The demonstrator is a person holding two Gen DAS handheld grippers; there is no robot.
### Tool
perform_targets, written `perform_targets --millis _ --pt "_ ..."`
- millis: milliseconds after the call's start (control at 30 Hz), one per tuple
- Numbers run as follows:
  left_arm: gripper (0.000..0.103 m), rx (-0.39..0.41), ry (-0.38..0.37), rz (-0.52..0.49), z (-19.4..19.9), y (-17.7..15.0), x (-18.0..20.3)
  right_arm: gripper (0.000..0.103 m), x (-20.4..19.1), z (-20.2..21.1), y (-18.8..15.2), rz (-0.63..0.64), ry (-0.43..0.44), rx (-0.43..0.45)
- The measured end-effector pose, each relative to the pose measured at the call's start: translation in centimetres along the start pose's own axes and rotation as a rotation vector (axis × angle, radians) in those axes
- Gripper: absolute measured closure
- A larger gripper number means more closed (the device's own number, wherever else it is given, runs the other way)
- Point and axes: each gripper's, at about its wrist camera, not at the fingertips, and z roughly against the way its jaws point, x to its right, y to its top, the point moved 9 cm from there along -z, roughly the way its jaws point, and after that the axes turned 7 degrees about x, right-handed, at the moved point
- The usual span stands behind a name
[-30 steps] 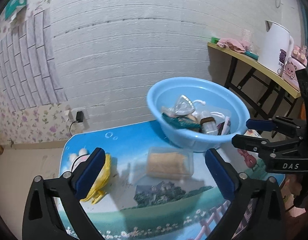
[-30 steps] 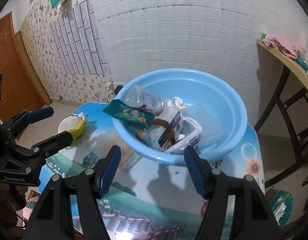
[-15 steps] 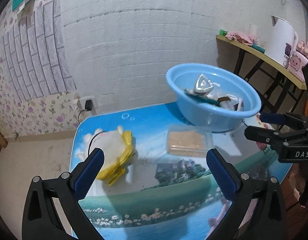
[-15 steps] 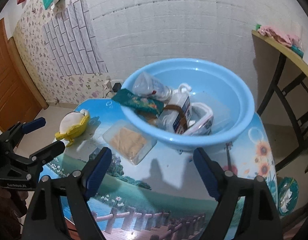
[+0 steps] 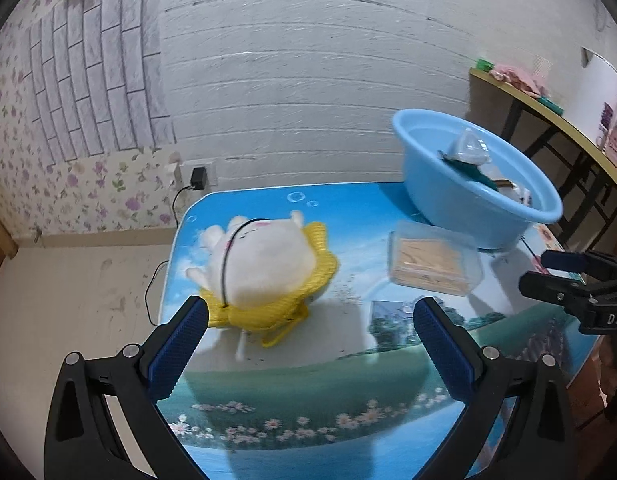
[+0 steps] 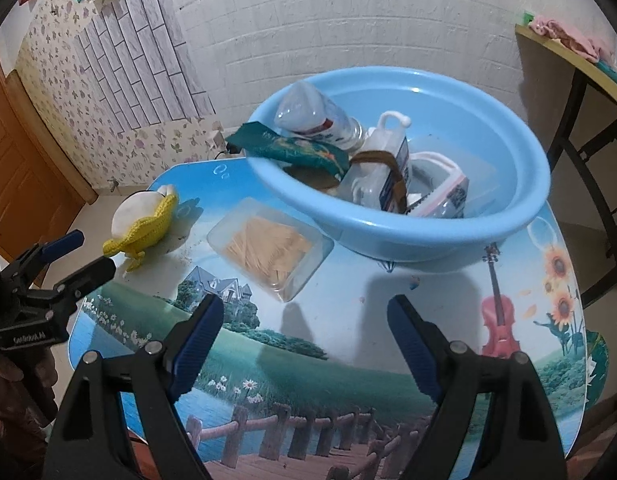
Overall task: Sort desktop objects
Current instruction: 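Move both grippers back toward the plush bunny and toothpick box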
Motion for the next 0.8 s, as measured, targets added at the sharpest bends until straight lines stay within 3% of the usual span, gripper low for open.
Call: perform_targets --millis 233,600,700,800 --pt "0.001 0.011 0.017 0.000 -1.1 0.6 -1.6 0.018 -1.0 -1.7 0.0 -0.014 0.020 -0.018" --pt "0.000 -0.009 -0.018 0.012 -4.1 0.8 -2.3 0.018 -2.2 -5.0 0.3 -0.053 0.022 -0.047" --pt "0.000 -0.014 -0.027 0.009 -4.9 0.9 -2.3 0.003 -2.5 -5.8 0.5 -0.075 0.025 -0.054" --pt "0.000 -0.024 -0.030 -0.003 -5.7 0.9 -2.3 0.000 -2.9 -6.3 0.9 -0.092 0.027 -0.046"
